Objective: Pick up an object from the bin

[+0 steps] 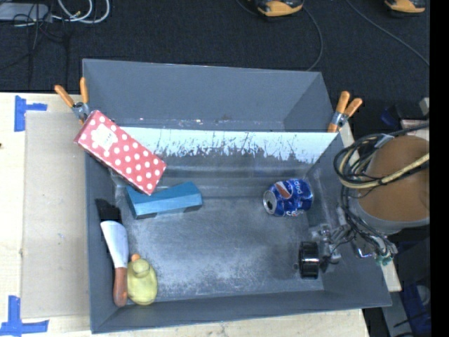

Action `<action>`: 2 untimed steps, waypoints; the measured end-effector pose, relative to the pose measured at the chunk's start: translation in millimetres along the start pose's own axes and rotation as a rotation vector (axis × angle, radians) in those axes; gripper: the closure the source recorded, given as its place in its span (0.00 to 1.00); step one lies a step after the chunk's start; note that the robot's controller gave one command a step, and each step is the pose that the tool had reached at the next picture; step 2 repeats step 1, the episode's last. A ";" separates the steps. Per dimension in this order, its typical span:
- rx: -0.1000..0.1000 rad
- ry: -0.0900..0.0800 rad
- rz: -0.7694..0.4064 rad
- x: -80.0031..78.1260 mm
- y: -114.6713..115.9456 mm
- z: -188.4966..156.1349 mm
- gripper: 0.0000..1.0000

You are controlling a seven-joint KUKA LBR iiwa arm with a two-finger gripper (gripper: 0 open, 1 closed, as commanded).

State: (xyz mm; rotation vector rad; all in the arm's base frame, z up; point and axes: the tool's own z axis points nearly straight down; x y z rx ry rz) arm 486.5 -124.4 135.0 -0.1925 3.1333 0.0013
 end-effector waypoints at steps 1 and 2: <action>-0.004 0.010 -0.051 -3.5 -10.0 57.2 1.00; -0.004 0.010 -0.051 -3.5 -10.0 57.2 1.00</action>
Offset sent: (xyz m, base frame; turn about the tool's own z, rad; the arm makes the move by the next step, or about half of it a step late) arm 0.0037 -0.0113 -0.0069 -0.1054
